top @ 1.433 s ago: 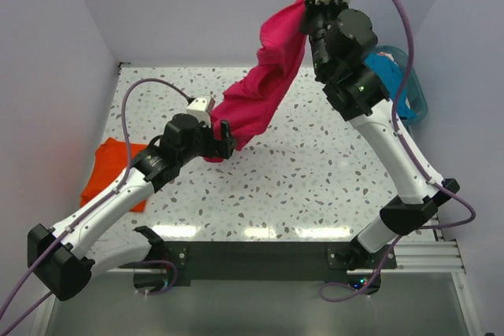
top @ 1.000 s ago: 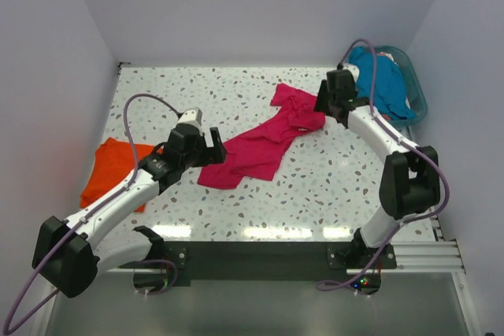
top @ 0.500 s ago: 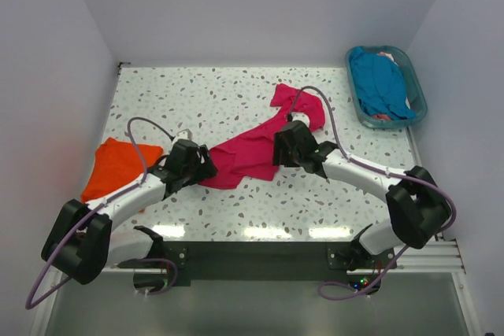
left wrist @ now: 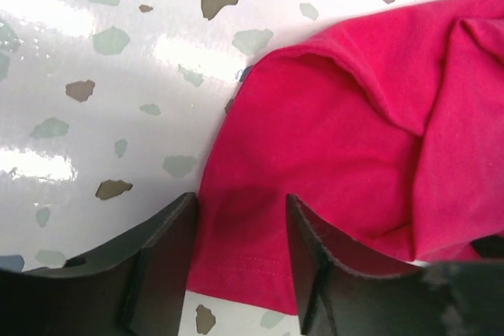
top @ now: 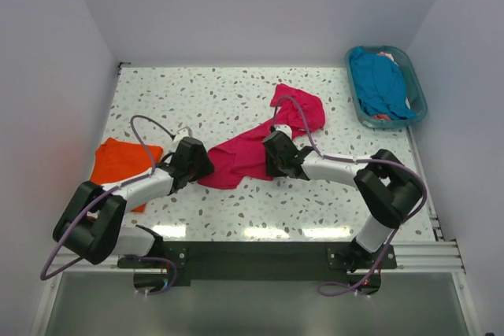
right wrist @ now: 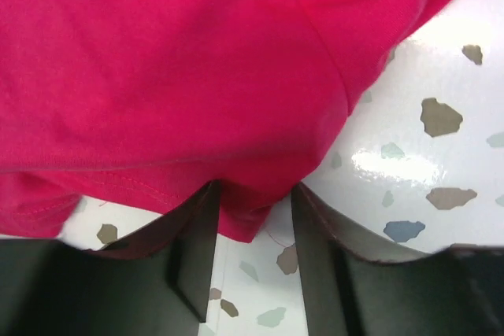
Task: Fold and stack the t-shirts
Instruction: Move the tshirt to the center of the board, then flatten the tshirt out
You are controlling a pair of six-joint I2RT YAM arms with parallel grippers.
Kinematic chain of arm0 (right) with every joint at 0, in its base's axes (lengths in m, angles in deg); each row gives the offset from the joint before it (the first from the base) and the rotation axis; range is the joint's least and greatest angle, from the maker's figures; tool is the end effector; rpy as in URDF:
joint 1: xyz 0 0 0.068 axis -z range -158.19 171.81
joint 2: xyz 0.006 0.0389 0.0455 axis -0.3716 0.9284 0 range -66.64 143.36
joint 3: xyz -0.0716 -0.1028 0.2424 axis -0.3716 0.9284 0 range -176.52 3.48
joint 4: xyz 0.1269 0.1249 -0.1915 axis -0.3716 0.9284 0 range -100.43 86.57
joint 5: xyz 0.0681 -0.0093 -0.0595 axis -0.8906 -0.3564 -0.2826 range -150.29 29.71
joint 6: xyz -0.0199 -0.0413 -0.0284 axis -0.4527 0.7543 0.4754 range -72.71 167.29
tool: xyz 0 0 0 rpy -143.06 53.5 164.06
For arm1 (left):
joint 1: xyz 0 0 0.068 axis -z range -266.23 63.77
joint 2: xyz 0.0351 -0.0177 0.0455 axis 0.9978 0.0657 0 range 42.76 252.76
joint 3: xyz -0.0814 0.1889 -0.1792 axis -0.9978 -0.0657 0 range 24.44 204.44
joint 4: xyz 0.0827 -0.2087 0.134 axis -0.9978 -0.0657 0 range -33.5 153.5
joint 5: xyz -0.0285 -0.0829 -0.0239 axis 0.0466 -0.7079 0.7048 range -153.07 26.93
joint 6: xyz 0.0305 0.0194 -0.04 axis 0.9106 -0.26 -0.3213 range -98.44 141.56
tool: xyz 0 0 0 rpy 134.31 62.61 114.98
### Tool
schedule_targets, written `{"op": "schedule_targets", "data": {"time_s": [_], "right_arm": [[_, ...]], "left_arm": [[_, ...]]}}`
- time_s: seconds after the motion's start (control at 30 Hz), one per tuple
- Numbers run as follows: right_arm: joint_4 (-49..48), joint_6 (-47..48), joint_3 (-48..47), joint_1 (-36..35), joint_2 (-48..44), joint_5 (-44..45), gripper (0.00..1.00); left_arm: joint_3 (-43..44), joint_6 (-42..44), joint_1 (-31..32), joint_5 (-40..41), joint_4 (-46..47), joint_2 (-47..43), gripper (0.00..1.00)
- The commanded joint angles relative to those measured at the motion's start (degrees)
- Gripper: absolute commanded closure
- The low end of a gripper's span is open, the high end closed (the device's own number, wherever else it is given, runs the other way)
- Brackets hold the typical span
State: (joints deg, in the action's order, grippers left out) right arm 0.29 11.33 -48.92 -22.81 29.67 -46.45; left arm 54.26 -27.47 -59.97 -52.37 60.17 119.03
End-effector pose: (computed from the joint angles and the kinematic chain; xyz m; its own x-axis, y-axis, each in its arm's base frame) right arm 0.2410 0.2258 0.1608 -0.8124 -0.0007 -0.5831 -0.1315 0.9744 0.1821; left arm 0.2181 -0.1003 0.1506 -0.6962 -0.4838 -0.5303 -0.3024 0.8677 -0.3946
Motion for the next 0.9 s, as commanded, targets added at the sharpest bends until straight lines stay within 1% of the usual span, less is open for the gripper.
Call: {"op": "schedule_targets", "data": {"time_s": [0.0, 0.03, 0.07, 0.1, 0.13, 0.17, 0.2, 0.23, 0.3, 0.33, 0.4, 0.43, 0.47, 0.57, 0.6, 0.7, 0.77, 0.8, 0.83, 0.87], "right_arm": [[-2.5, -1.0, -1.7, -0.3, 0.9, 1.4, 0.67], [-1.2, -1.1, -1.9, -0.4, 0.5, 1.7, 0.86], [-0.4, -1.0, -2.0, -0.3, 0.1, 1.9, 0.94], [0.4, -0.8, -2.0, -0.3, -0.6, 2.5, 0.98], [1.6, -0.4, -2.3, -0.2, -2.8, 3.7, 1.00], [2.7, -0.2, -2.4, 0.0, -4.0, 4.9, 1.00], [4.9, 0.6, -2.4, 0.3, -5.8, 6.8, 1.00], [5.8, 1.0, -2.2, 1.5, -8.9, 7.1, 1.00], [8.3, 1.9, -1.6, 3.2, -12.8, 7.2, 1.00], [9.3, 2.2, -1.0, 5.1, -16.5, 7.2, 1.00], [11.7, 2.8, -0.2, 7.2, -20.1, 7.2, 1.00], [12.6, 3.0, 0.8, 9.6, -22.0, 7.3, 1.00], [14.5, 3.4, 1.2, 10.7, -25.2, 7.5, 1.00], [18.2, 4.1, 2.0, 14.1, -31.2, 9.1, 1.00], [19.0, 4.1, 1.7, 15.5, -32.4, 9.1, 1.00], [20.6, 4.7, 0.7, 16.5, -36.3, 9.2, 1.00], [22.0, 5.2, -2.4, 17.0, -37.5, 9.8, 1.00], [22.3, 5.5, -2.4, 17.0, -37.7, 10.1, 1.00], [22.5, 5.7, -4.6, 17.2, -38.0, 10.3, 1.00], [22.9, 6.3, -6.0, 17.5, -38.1, 10.8, 1.00]], "left_arm": [[0.7, -0.7, -0.3, 1.3, 1.0, 3.5, 0.48], [1.4, -0.4, -0.3, 1.2, 1.1, 4.7, 0.61], [1.4, -0.3, -0.3, 1.3, 1.1, 5.2, 0.67], [2.3, -0.2, -0.3, 1.4, 1.0, 5.6, 0.73], [2.8, 0.0, -0.3, 1.7, 0.3, 6.2, 0.78], [3.3, 0.4, -0.4, 2.0, 0.0, 6.3, 0.90], [4.2, 0.5, -0.9, 2.0, -0.3, 6.3, 0.97], [4.6, 0.8, -1.3, 1.9, -0.9, 6.0, 1.00], [5.5, 1.2, -3.0, 1.5, -1.5, 5.5, 1.00], [5.8, 1.5, -3.7, 1.2, -2.2, 4.8, 1.00], [6.3, 2.2, -6.7, 0.0, -2.7, 3.6, 1.00], [6.5, 2.3, -7.9, -0.9, -3.8, 2.1, 1.00], [6.6, 2.5, -10.2, -1.3, -4.1, 1.3, 1.00], [7.3, 2.8, -13.4, -2.4, -6.1, -2.8, 1.00], [8.0, 3.0, -14.0, -3.0, -6.4, -4.7, 1.00], [10.7, 4.0, -15.4, -3.5, -8.7, -6.7, 1.00], [13.4, 4.9, -15.8, -3.4, -11.1, -8.4, 1.00], [14.3, 5.3, -16.0, -3.5, -11.1, -8.9, 1.00], [15.3, 5.8, -16.1, -3.3, -11.5, -9.1, 1.00], [17.8, 6.8, -16.3, -3.2, -12.0, -9.5, 1.00]]}}
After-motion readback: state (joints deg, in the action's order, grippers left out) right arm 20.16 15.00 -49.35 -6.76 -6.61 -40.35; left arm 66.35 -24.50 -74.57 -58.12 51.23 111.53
